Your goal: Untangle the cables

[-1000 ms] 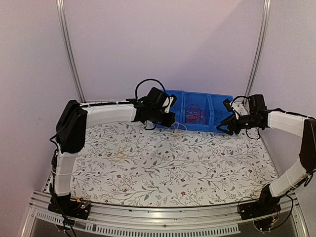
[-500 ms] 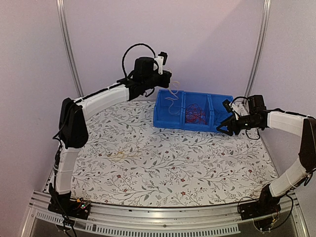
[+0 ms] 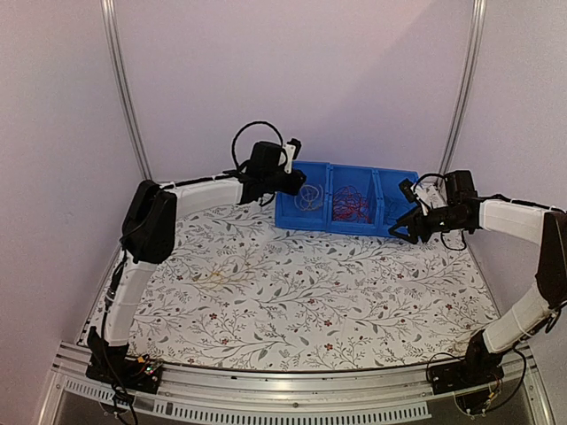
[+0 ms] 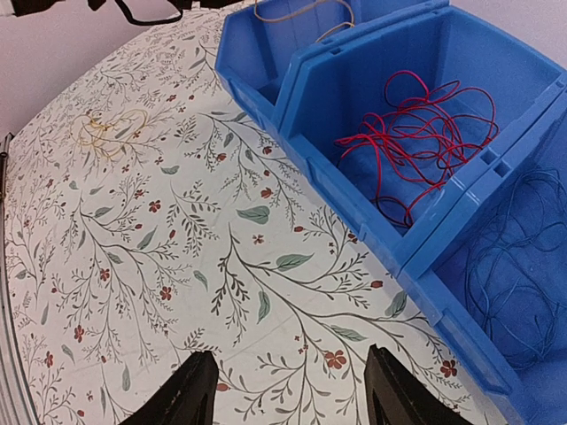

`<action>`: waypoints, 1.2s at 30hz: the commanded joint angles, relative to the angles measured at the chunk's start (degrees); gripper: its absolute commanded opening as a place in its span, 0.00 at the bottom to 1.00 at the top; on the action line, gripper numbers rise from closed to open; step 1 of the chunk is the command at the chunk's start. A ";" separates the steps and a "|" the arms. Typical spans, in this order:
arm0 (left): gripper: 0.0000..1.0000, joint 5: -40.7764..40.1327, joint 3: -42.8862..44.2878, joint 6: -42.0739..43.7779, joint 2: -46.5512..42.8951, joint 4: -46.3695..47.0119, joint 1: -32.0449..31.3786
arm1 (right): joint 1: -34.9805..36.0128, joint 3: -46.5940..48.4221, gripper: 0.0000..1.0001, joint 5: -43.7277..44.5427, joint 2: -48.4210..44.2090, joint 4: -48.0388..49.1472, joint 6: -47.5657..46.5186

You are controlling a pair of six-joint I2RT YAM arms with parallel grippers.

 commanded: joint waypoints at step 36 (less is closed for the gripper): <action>0.44 -16.65 -73.96 -45.54 -59.83 -25.30 1.51 | 6.57 0.43 0.56 -3.01 -1.68 -1.96 -3.69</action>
